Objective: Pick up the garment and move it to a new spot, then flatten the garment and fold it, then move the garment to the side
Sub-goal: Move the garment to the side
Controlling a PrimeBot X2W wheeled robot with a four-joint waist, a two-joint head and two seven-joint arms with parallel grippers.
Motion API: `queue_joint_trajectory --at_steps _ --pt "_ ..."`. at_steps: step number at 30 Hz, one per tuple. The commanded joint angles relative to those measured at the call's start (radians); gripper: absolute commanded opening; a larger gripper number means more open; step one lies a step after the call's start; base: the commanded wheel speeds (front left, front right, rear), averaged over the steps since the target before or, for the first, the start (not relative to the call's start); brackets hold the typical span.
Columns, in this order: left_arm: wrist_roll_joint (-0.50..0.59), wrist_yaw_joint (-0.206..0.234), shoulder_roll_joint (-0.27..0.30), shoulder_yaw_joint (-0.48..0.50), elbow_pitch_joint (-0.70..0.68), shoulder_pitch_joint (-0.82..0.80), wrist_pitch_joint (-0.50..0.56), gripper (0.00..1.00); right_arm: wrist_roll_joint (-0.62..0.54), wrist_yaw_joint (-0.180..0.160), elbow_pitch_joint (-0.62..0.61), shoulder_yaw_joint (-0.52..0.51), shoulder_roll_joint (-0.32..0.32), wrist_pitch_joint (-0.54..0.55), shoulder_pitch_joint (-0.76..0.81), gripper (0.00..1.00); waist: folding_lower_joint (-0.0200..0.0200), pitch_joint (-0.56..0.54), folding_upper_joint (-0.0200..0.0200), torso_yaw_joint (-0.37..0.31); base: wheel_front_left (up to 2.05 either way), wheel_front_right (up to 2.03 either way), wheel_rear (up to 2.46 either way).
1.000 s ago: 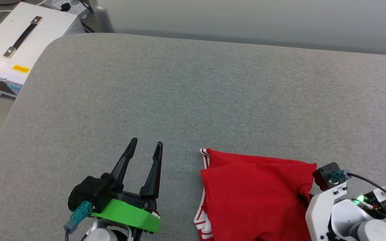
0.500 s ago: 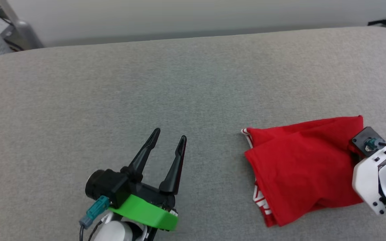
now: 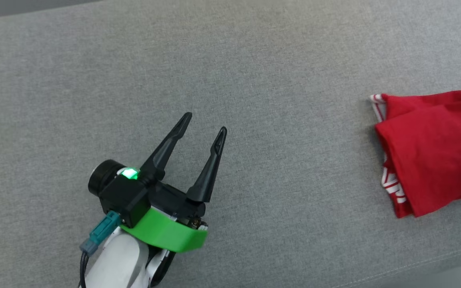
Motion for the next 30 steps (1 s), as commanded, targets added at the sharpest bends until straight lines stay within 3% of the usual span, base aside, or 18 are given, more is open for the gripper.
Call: queue_joint_trajectory --at_steps 1,15,30 --pt "0.014 -0.003 0.017 0.002 -0.012 -0.026 -0.006 1.0 -0.012 -0.001 0.036 -0.021 -0.006 -0.031 -0.032 0.0 -0.0001 0.113 -0.0001 -0.046 0.0 0.0 0.0" --pt "0.023 -0.003 0.108 0.08 -0.097 -0.106 -0.006 1.0 -0.132 -0.001 0.415 -0.241 0.068 -0.22 -0.209 0.0 -0.0001 0.262 -0.0001 -0.018 0.0 0.0 0.0" --pt "0.018 0.002 0.114 0.075 -0.091 -0.101 -0.005 1.0 -0.279 -0.001 0.591 -0.355 0.163 -0.31 -0.308 0.0 -0.0001 0.249 -0.0001 -0.005 0.0 0.0 0.0"
